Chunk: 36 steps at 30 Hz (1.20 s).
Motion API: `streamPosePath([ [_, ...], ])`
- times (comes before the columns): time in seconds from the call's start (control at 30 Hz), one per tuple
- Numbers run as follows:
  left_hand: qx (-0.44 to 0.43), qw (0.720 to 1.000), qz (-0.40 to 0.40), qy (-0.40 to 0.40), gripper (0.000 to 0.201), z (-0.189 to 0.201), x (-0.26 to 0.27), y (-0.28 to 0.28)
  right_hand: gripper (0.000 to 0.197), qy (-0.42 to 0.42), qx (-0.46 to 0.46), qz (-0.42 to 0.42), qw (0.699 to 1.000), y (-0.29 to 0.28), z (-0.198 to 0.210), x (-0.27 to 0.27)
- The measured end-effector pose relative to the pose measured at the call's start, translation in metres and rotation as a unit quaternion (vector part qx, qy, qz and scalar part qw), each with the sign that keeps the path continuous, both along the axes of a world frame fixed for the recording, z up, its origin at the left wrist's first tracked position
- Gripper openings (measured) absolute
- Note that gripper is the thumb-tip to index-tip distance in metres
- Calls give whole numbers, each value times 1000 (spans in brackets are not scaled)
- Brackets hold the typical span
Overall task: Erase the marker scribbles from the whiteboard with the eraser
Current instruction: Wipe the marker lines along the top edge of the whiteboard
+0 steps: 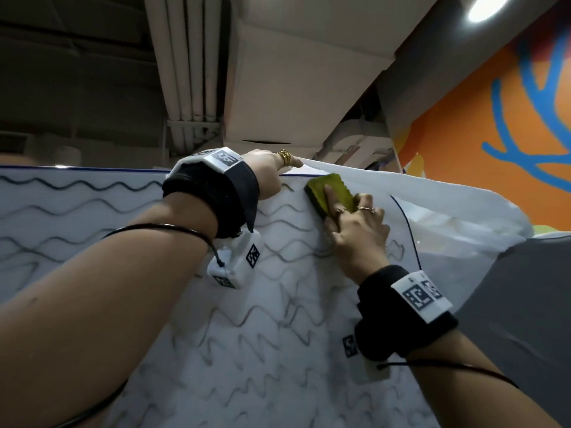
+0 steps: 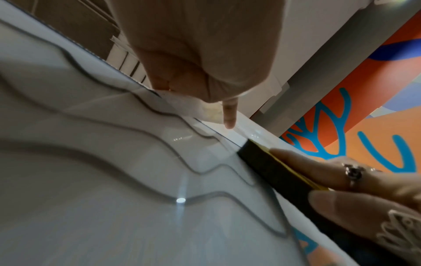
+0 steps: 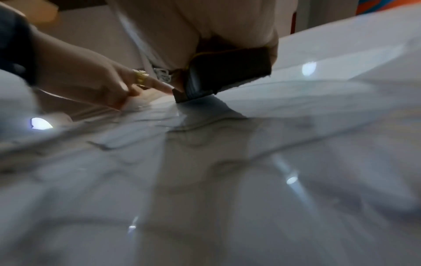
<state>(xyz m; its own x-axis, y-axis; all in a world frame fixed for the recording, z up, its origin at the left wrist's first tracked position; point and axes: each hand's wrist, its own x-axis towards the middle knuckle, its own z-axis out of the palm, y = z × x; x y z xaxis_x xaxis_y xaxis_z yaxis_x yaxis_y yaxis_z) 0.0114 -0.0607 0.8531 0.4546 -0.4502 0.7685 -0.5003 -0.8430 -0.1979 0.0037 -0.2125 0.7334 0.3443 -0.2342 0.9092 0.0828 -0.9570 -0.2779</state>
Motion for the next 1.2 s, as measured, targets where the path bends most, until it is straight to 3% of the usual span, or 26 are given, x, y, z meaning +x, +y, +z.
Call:
streamPosePath([
  [0.1,4,1000,6,12,58,1,-6,-2,54,0,-59,11,998,20,-8,-1],
  [0.2,26,1000,4,13,66,-2,-11,-6,53,5,-79,-21,997,3,-30,-3],
  [0.37,33,999,-22,6,71,-3,-15,-8,52,5,35,-41,999,-25,-18,-9],
  [0.57,34,998,-58,-6,62,0,-17,-7,55,-16,-101,-7,995,28,-21,-4],
  [0.67,30,995,-97,-20,49,2,-20,7,56,-29,-68,-5,997,18,-24,-6],
  [0.77,-27,994,-103,-20,50,7,-24,26,57,-33,-29,7,999,24,-19,-6],
  [0.87,-96,994,-58,-13,47,13,-26,48,57,-29,-55,22,998,53,-12,-4],
  [1.03,-50,993,103,42,34,1,-21,73,61,-13,-91,14,996,59,-20,-5],
  [1.2,-45,995,72,51,41,-4,-22,89,55,-27,-16,20,999,60,-14,-8],
])
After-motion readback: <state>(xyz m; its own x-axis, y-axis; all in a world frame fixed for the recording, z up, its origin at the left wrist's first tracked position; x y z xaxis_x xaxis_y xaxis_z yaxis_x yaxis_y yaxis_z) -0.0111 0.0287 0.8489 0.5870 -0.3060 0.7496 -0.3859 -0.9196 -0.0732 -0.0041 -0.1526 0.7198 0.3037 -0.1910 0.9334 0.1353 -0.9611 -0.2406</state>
